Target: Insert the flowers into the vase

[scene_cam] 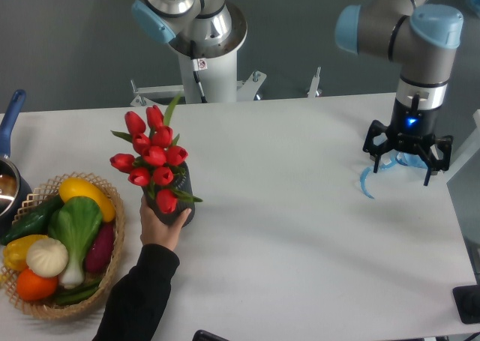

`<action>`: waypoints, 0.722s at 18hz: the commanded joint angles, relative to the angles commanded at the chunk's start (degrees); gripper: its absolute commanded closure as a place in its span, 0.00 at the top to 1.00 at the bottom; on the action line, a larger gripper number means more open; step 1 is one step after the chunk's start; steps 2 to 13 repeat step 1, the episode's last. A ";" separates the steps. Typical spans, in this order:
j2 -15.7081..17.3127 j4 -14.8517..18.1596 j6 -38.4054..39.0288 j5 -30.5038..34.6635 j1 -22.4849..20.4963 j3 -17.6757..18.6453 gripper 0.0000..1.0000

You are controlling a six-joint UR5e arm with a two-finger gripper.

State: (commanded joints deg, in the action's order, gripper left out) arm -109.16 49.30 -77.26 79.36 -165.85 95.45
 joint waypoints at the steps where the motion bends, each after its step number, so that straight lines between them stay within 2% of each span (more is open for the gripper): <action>1: 0.09 0.35 0.00 0.35 0.09 0.00 1.00; 13: 0.09 0.35 0.00 0.35 0.09 0.00 1.00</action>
